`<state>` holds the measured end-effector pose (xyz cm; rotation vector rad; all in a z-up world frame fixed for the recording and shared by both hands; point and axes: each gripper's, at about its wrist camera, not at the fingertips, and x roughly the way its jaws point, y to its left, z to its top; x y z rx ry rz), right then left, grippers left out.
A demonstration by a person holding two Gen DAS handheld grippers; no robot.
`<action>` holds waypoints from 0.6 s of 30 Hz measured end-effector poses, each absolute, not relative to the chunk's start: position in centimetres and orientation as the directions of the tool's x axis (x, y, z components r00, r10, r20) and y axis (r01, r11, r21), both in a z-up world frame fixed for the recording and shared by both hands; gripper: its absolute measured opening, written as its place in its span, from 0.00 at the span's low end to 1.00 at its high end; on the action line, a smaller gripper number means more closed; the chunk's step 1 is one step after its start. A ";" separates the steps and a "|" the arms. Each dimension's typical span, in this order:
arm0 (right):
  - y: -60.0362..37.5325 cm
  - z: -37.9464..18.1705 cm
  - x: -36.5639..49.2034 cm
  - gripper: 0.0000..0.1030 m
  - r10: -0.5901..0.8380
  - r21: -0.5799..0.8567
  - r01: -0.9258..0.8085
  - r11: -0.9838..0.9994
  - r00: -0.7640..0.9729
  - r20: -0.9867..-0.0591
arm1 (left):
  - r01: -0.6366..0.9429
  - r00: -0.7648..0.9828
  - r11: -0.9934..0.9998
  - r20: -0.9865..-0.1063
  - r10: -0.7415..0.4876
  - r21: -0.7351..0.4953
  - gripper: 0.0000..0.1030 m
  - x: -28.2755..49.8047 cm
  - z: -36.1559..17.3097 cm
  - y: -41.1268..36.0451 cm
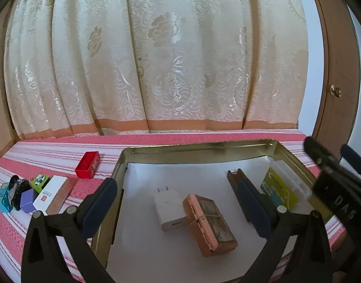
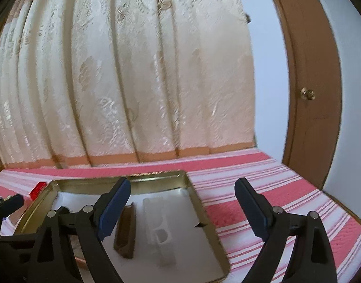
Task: Organize rigid objects
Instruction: 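Withdraw both tools from the tin tray back toward the remaining items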
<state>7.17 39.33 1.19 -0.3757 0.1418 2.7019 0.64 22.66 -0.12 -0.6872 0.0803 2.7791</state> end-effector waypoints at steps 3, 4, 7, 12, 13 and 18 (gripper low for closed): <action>39.6 1.5 7.9 0.89 0.422 0.053 -0.446 -0.893 -0.874 -0.241 | -0.274 -0.856 -0.962 -0.452 0.250 -0.012 1.00 0.9 0.0 22.2; 39.7 1.5 8.0 0.89 0.429 0.059 -0.453 -0.890 -0.873 -0.231 | -0.270 -0.864 -0.963 -0.442 0.242 0.001 1.00 1.1 0.0 22.2; 39.8 1.4 7.9 0.89 0.426 0.069 -0.453 -0.889 -0.873 -0.239 | -0.231 -0.909 -0.966 -0.380 0.172 0.115 1.00 1.8 0.4 22.1; 39.7 1.5 8.2 0.89 0.441 0.064 -0.467 -0.882 -0.865 -0.237 | -0.183 -0.937 -0.967 -0.329 0.118 0.175 1.00 2.0 0.8 20.9; 39.7 1.5 8.3 0.89 0.444 0.065 -0.470 -0.880 -0.864 -0.238 | -0.183 -0.934 -0.970 -0.335 0.122 0.159 1.00 1.9 0.8 20.5; 39.6 1.5 8.6 0.89 0.446 0.068 -0.473 -0.879 -0.863 -0.236 | -0.182 -0.924 -0.978 -0.359 0.135 0.100 1.00 1.6 0.7 19.0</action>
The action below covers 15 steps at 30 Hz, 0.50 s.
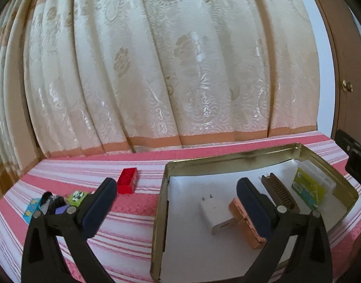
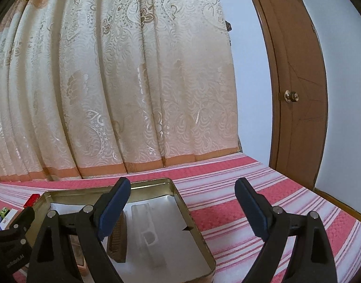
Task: Organize rigid objects
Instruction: 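Withdraw both tools from the tin tray back toward the remaining items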
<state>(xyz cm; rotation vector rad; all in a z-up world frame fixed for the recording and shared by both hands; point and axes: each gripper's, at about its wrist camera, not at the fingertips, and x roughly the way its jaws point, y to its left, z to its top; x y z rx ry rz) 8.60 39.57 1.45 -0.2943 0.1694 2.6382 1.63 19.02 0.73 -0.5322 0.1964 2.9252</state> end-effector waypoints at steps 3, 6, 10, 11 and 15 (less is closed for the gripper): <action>38.9 1.5 8.9 0.89 0.455 0.055 -0.478 -0.877 -0.861 -0.227 | -0.178 -0.921 -0.982 -0.362 0.146 0.058 1.00 1.7 0.7 18.0; 38.1 1.4 9.0 0.89 0.466 0.040 -0.486 -0.873 -0.855 -0.227 | -0.180 -0.917 -0.983 -0.366 0.156 0.033 1.00 1.8 0.6 17.2; 37.0 1.5 9.4 0.89 0.457 0.034 -0.475 -0.879 -0.861 -0.221 | -0.179 -0.916 -0.984 -0.370 0.157 0.026 1.00 1.9 0.5 16.1; 36.7 1.5 9.6 0.89 0.458 0.036 -0.476 -0.879 -0.862 -0.217 | -0.179 -0.916 -0.984 -0.370 0.157 0.025 1.00 1.9 0.5 15.9; 36.2 1.5 10.1 0.89 0.454 0.061 -0.476 -0.877 -0.864 -0.217 | -0.172 -0.916 -0.985 -0.370 0.152 0.022 1.00 2.0 0.4 15.0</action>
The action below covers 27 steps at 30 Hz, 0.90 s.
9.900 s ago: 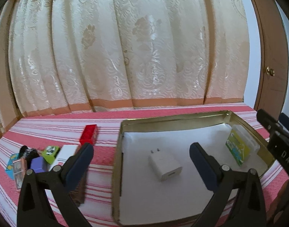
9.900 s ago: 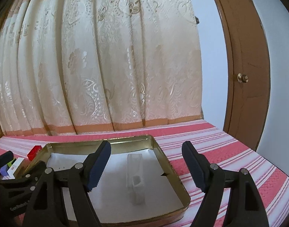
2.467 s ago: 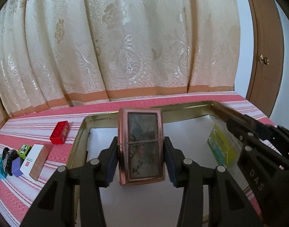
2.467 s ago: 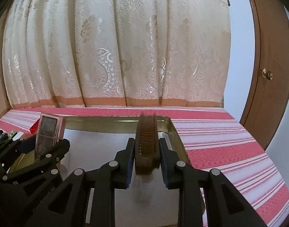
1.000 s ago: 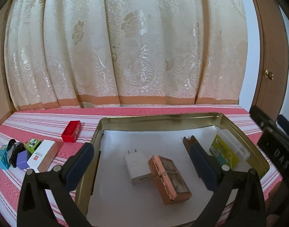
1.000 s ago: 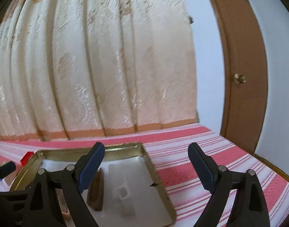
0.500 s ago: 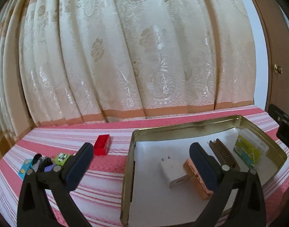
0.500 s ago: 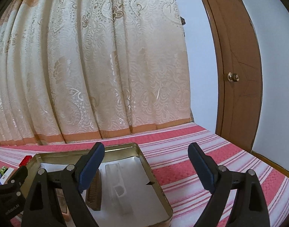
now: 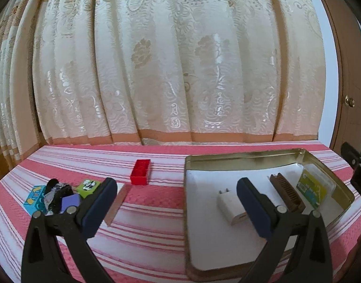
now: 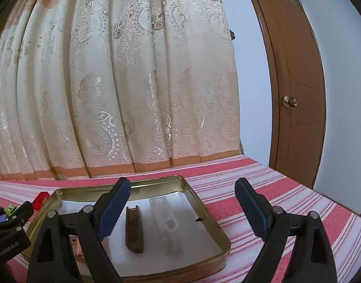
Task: Organize rigid objects
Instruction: 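Withdraw both tools from the tin tray back toward the remaining items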
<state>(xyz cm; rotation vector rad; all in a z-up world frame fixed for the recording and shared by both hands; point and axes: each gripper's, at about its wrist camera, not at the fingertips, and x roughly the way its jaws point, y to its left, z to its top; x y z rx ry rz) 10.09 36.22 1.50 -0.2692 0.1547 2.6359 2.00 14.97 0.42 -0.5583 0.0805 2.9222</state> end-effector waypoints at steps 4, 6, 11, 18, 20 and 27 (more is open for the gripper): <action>35.5 1.5 10.4 0.89 0.459 0.065 -0.483 -0.873 -0.860 -0.222 | -0.172 -0.917 -0.985 -0.369 0.150 0.027 1.00 2.2 0.5 13.8; 34.9 1.5 10.5 0.89 0.454 0.062 -0.477 -0.877 -0.862 -0.224 | -0.169 -0.919 -0.985 -0.366 0.146 0.033 1.00 2.2 0.5 13.3; 32.7 1.4 10.7 0.89 0.422 0.057 -0.444 -0.894 -0.879 -0.222 | -0.144 -0.921 -0.989 -0.369 0.123 0.029 1.00 1.9 0.5 11.3; 29.4 1.3 10.3 0.89 0.375 0.049 -0.396 -0.917 -0.898 -0.229 | -0.109 -0.927 -0.993 -0.364 0.085 0.047 1.00 1.6 0.4 8.6; 28.5 1.2 10.0 0.89 0.358 0.053 -0.380 -0.924 -0.903 -0.237 | -0.101 -0.929 -0.993 -0.362 0.074 0.054 1.00 1.5 0.5 7.9; 24.8 1.0 8.6 0.89 0.298 0.073 -0.326 -0.943 -0.918 -0.260 | -0.041 -0.926 -0.998 -0.378 0.021 0.046 1.00 0.4 0.3 4.0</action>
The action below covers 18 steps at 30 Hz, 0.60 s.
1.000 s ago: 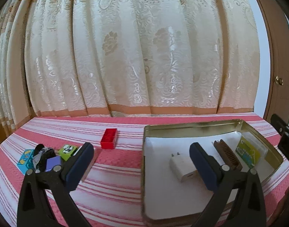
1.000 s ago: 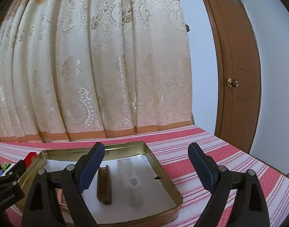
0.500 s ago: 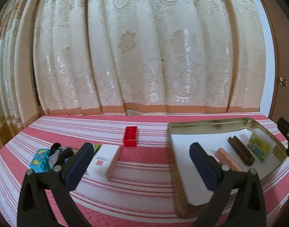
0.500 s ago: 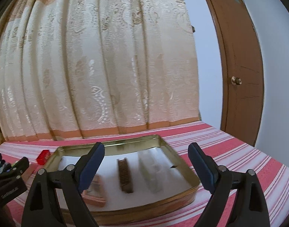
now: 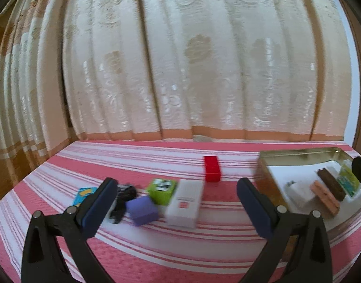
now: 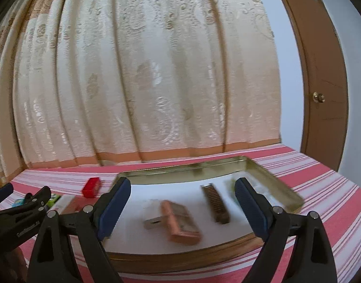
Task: Organize rigid objects
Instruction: 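Withdraw both tools from the tin tray back toward the remaining items, then grasp the blue toy block with the left tool while the right tool grasps the patterned box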
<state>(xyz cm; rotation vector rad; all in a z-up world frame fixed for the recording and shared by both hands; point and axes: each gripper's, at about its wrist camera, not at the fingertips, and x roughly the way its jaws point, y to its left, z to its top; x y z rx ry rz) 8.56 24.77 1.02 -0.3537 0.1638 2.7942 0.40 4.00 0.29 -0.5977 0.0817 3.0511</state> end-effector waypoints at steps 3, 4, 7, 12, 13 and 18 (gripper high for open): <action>23.1 0.9 8.0 0.89 0.264 0.085 -0.296 -0.952 -0.926 -0.270 | -0.015 -0.922 -0.999 -0.386 -0.005 0.049 1.00 -0.1 0.1 2.2; 22.6 0.9 7.9 0.89 0.253 0.085 -0.285 -0.955 -0.929 -0.270 | -0.007 -0.921 -0.999 -0.389 -0.013 0.050 1.00 -0.2 0.1 1.7; 20.8 0.8 7.4 0.89 0.230 0.075 -0.259 -0.963 -0.935 -0.272 | 0.012 -0.917 -0.999 -0.399 -0.030 0.047 1.00 -0.6 -0.1 0.2; 18.7 0.8 6.6 0.89 0.198 0.080 -0.228 -0.970 -0.940 -0.277 | 0.041 -0.912 -0.998 -0.406 -0.056 0.045 1.00 -1.3 -0.2 -2.3; 18.3 0.7 6.4 0.89 0.194 0.080 -0.224 -0.971 -0.940 -0.280 | 0.045 -0.911 -0.998 -0.407 -0.060 0.045 1.00 -1.4 -0.2 -2.7; 16.3 0.6 5.2 0.89 0.162 0.087 -0.196 -0.977 -0.940 -0.299 | 0.066 -0.906 -0.997 -0.415 -0.078 0.044 1.00 -2.0 -0.4 -4.9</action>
